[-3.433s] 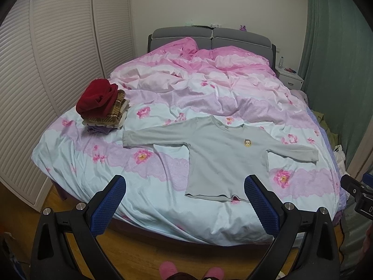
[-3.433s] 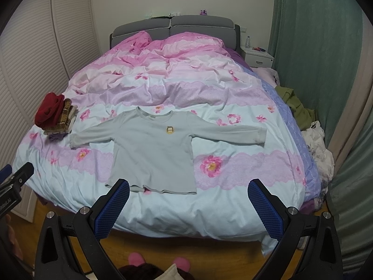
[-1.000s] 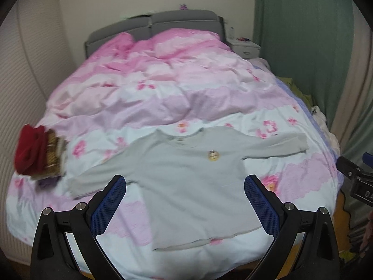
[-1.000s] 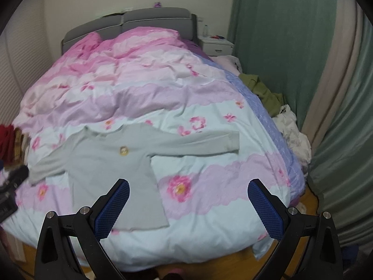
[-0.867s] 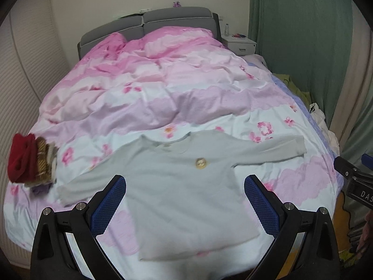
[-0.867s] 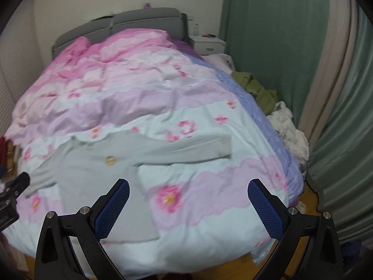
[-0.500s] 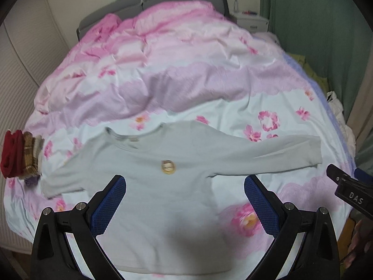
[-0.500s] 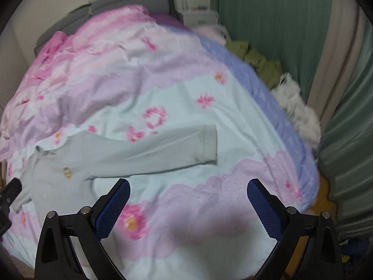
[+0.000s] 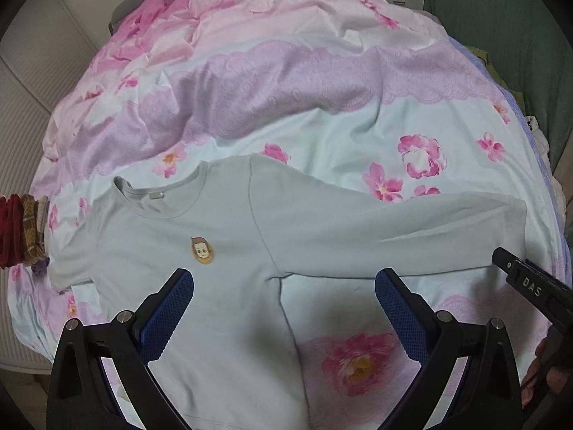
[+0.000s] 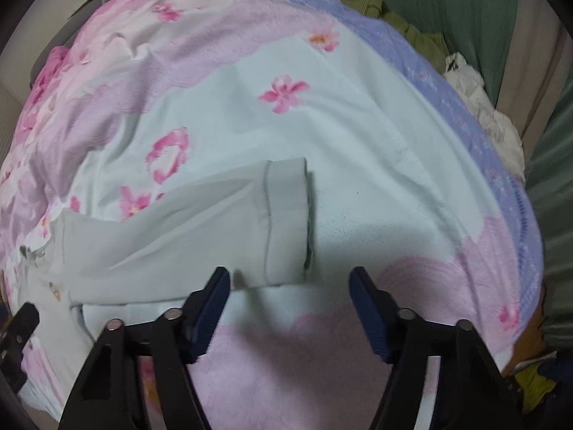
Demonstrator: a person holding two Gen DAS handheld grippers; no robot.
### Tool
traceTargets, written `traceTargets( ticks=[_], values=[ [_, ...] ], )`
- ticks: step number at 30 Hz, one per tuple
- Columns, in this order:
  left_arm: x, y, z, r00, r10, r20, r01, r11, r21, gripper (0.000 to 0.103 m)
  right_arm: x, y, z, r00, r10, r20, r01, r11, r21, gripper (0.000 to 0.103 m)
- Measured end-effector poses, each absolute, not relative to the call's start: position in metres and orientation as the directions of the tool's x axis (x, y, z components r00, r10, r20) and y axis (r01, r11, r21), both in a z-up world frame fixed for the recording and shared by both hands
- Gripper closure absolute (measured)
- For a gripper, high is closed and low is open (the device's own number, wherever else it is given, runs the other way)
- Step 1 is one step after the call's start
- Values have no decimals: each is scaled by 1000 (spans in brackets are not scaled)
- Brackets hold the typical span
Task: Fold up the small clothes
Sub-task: 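Reach the right tool to the grey shirt's sleeve cuff and grasp it, then fold the held sleeve across the shirt body with the right tool, then release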
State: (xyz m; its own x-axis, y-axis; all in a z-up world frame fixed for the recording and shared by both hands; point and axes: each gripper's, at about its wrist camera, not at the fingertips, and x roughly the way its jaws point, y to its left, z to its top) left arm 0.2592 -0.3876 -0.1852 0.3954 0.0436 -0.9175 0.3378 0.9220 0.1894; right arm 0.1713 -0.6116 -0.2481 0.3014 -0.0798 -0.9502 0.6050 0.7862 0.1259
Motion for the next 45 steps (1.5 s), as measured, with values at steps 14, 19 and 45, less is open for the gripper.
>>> traceTargets(
  ticks=[14,19,45],
  values=[
    [280,-296,-169,393,58,-918,236,958,161,0,174,-574,-166,457,-109,-883,518,839,165,91],
    [289,-218,-151,397,52,-916,169,977,129,0,202,-516,-113,536,-107,-838,389,912,132,92],
    [368,101,-163,341,154,-927,-64,988,140,0,384,-110,-219,320,-3,-947,-68,997,-26,92]
  ],
)
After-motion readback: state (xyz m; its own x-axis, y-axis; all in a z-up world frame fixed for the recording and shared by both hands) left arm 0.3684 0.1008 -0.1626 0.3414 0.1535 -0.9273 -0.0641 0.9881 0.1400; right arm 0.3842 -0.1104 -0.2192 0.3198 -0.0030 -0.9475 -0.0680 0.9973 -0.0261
